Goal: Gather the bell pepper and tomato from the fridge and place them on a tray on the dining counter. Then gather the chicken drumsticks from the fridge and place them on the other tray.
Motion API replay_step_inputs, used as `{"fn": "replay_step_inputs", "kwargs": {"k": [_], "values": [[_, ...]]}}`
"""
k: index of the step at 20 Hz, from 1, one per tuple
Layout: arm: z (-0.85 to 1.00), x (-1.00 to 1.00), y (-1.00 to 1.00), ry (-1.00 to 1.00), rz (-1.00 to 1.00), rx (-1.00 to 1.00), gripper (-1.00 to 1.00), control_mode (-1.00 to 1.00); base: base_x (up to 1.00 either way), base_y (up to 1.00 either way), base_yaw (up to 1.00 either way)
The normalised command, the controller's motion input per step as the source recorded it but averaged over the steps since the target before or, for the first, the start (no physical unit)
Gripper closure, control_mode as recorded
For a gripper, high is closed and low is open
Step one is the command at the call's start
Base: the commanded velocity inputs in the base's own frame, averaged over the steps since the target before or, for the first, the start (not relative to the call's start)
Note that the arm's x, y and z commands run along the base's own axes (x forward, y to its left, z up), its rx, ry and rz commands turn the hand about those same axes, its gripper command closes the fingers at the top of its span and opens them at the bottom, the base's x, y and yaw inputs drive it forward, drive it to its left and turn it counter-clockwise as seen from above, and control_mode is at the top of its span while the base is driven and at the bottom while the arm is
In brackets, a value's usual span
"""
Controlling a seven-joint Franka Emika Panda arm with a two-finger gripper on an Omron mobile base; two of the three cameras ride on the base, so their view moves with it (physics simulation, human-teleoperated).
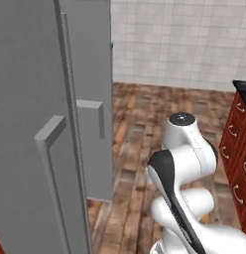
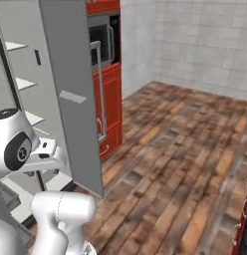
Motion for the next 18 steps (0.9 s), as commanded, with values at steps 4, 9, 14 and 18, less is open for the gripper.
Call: {"fn": "replay_step_inputs", "kwargs": {"k": [4, 9, 14, 18], "values": [[0.0, 0.0, 0.0, 0.0, 0.0, 0.0, -1.0, 1.0, 0.73, 0.03, 0.45], [0.0, 0.0, 0.0, 0.0, 0.0, 0.0, -1.0, 1.0, 0.69, 0.0, 0.46], [0.0, 0.0, 0.0, 0.0, 0.0, 0.0, -1.0, 1.0, 0.68, 0.01, 0.5], [0.0, 0.0, 0.0, 0.0, 0.0, 0.0, -1.0, 1.0, 0.62, 0.0, 0.53]]}}
